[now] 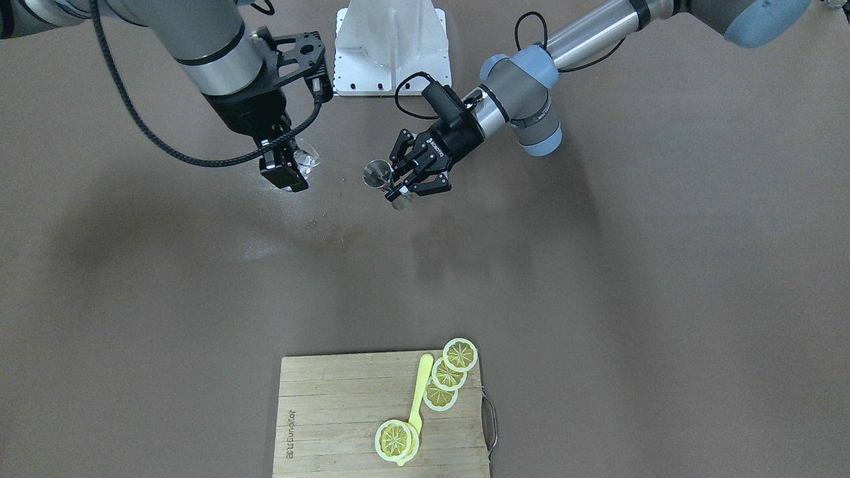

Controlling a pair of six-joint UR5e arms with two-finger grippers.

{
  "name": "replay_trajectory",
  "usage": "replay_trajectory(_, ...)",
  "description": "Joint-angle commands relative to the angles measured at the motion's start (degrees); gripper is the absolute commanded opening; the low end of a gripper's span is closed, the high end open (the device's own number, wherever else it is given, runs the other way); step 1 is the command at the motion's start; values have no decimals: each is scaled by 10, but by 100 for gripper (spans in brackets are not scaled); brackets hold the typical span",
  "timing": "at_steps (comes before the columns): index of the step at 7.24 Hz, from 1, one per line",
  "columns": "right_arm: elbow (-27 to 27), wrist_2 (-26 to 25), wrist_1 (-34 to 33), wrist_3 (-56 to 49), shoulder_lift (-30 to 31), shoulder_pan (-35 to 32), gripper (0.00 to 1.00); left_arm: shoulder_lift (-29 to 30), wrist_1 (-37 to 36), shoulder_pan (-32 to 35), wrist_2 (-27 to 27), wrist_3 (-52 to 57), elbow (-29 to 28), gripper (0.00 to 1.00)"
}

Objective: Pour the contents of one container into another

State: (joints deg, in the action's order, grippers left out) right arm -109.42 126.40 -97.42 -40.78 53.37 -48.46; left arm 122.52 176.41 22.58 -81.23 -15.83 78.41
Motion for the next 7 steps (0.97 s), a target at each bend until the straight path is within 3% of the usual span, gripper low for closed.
replay_trajectory(1, 1, 72, 73, 0, 54, -61, 0, -6, 1, 29, 0, 5, 1, 0)
replay_trajectory(5, 47, 155, 239, 5, 131, -130, 0, -60, 7, 67, -1, 13, 34, 0)
replay_trajectory(7, 52, 148, 283, 41, 151, -142, 0, -64, 5, 77, 21, 12, 28, 0)
